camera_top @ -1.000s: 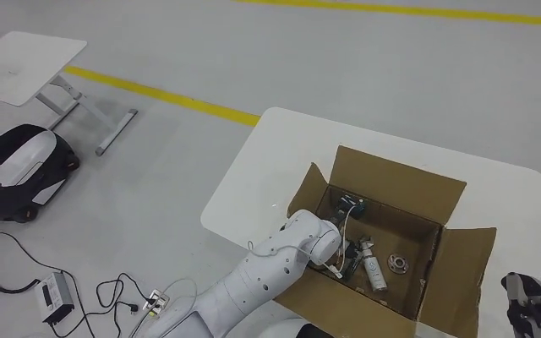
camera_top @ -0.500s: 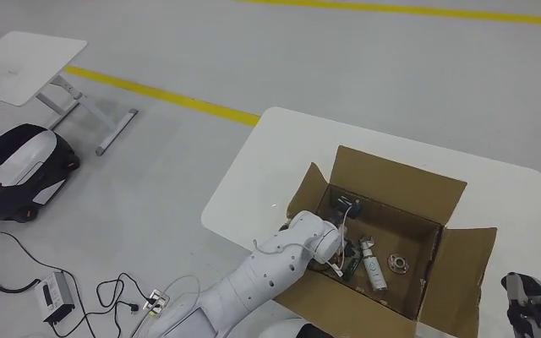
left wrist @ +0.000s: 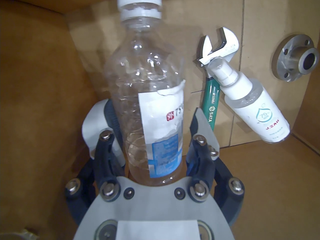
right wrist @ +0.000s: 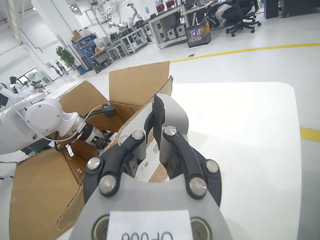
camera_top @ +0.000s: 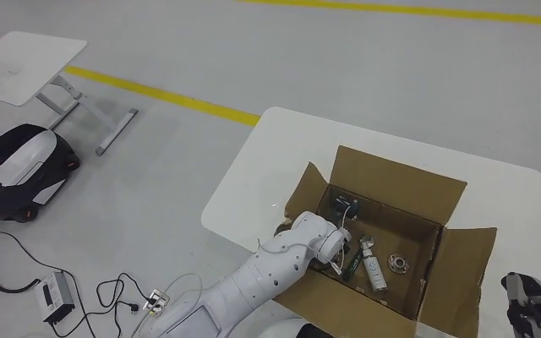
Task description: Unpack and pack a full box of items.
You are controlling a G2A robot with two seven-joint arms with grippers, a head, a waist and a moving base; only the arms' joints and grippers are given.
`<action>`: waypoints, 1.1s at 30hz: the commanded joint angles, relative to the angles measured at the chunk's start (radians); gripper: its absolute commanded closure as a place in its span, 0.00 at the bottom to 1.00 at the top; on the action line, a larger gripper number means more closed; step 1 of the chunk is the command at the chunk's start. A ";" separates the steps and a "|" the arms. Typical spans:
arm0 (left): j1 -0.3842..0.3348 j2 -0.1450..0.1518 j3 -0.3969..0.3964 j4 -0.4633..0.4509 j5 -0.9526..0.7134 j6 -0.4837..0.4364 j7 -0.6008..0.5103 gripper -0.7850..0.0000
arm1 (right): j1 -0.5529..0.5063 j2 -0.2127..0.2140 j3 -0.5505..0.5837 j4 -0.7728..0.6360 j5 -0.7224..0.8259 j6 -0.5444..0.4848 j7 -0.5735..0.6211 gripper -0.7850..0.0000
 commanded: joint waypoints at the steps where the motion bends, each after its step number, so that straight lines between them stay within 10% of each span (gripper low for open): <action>1: 0.001 -0.001 0.000 0.001 0.007 0.001 0.002 1.00 | 0.000 0.000 0.000 0.000 0.000 0.000 0.000 1.00; 4: 0.005 0.000 -0.004 -0.007 0.016 0.000 0.004 1.00 | 0.000 0.000 0.000 0.000 0.000 0.000 0.000 0.77; 5: 0.008 0.000 -0.007 -0.017 0.018 0.001 0.003 1.00 | 0.000 0.000 0.000 0.000 0.000 0.000 0.000 0.56; 6: 0.012 0.001 -0.010 -0.028 0.019 0.000 0.000 1.00 | 0.000 0.000 0.000 0.000 0.000 0.000 0.000 0.05; 7: 0.017 0.002 -0.014 -0.043 0.019 -0.002 -0.005 1.00 | 0.000 0.000 0.000 0.000 0.000 0.000 0.000 0.00; 24: 0.144 0.036 -0.075 -0.498 0.078 -0.086 -0.201 1.00 | -0.047 0.010 0.056 -0.155 0.280 -0.008 0.308 0.00; 33: 0.165 0.044 -0.117 -0.619 0.092 -0.097 -0.217 1.00 | -0.015 0.013 0.002 -0.161 0.186 0.104 0.409 0.08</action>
